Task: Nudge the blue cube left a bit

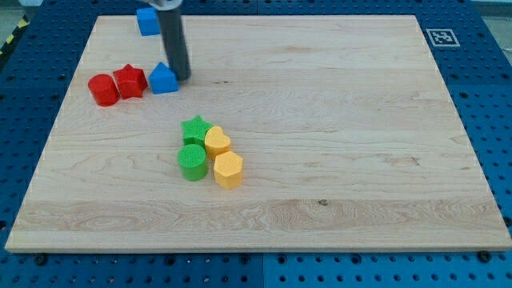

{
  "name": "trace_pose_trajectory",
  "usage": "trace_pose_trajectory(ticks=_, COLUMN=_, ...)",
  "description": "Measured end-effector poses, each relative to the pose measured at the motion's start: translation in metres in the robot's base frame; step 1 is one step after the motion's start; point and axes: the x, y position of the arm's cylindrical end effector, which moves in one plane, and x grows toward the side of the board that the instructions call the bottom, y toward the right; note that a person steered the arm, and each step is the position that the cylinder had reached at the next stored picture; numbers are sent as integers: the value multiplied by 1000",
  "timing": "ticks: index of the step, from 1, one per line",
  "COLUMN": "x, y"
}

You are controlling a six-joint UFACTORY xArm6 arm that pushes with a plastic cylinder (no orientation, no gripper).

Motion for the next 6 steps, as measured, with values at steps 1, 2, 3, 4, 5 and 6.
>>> trace_pose_trajectory(ticks=1, x=-22, y=-13)
trace_pose_trajectory(ticks=2, x=-66, y=-6)
trace_pose_trajectory(ticks=3, x=-108, y=3)
trace_pose_trajectory(ticks=4, x=-153, y=-5)
trace_pose_trajectory(ticks=5, x=-154, y=-14)
trace_pose_trajectory(ticks=6, x=-153, y=-50)
